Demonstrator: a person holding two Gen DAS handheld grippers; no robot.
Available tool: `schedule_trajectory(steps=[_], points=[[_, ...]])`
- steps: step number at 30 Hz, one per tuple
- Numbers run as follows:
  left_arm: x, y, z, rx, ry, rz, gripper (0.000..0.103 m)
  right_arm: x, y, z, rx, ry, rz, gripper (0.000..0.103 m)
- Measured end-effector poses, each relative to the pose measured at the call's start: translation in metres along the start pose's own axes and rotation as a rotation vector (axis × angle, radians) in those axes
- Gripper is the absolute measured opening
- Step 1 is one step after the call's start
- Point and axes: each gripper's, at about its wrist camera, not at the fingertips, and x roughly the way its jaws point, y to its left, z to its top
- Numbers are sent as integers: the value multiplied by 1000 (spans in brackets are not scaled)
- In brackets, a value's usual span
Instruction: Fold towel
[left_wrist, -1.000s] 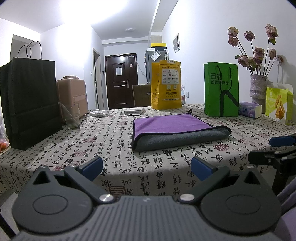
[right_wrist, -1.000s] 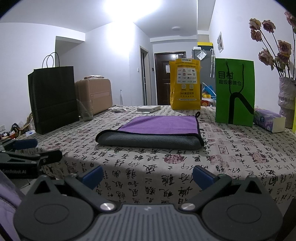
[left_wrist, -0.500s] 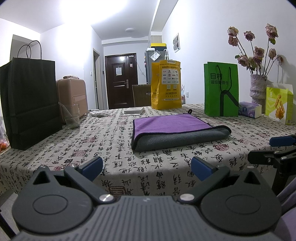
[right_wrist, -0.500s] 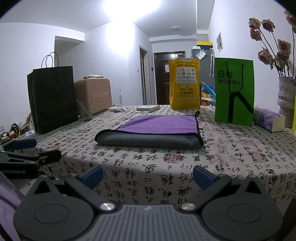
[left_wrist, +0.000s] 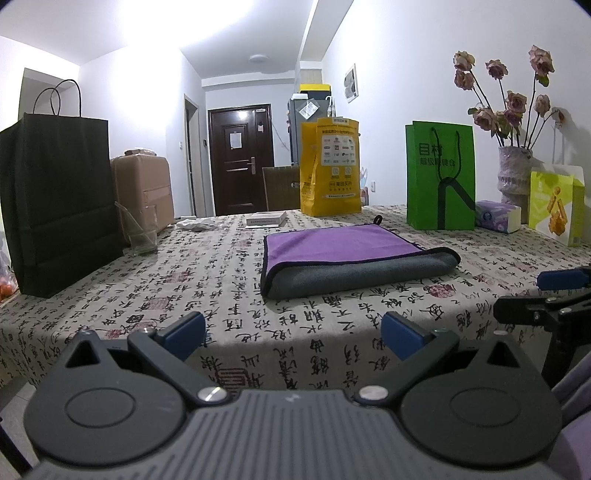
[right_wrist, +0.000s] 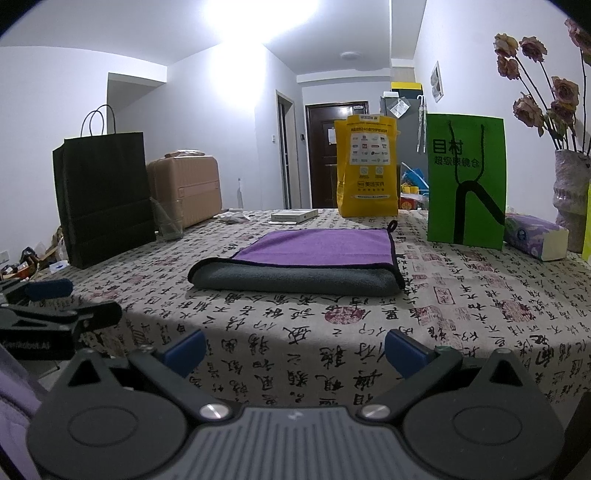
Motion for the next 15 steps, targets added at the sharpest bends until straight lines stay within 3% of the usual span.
schedule_trajectory(steps=[15], points=[[18,8,7,11,-15,29,103,9,-9,2,30,-22,-32,103]])
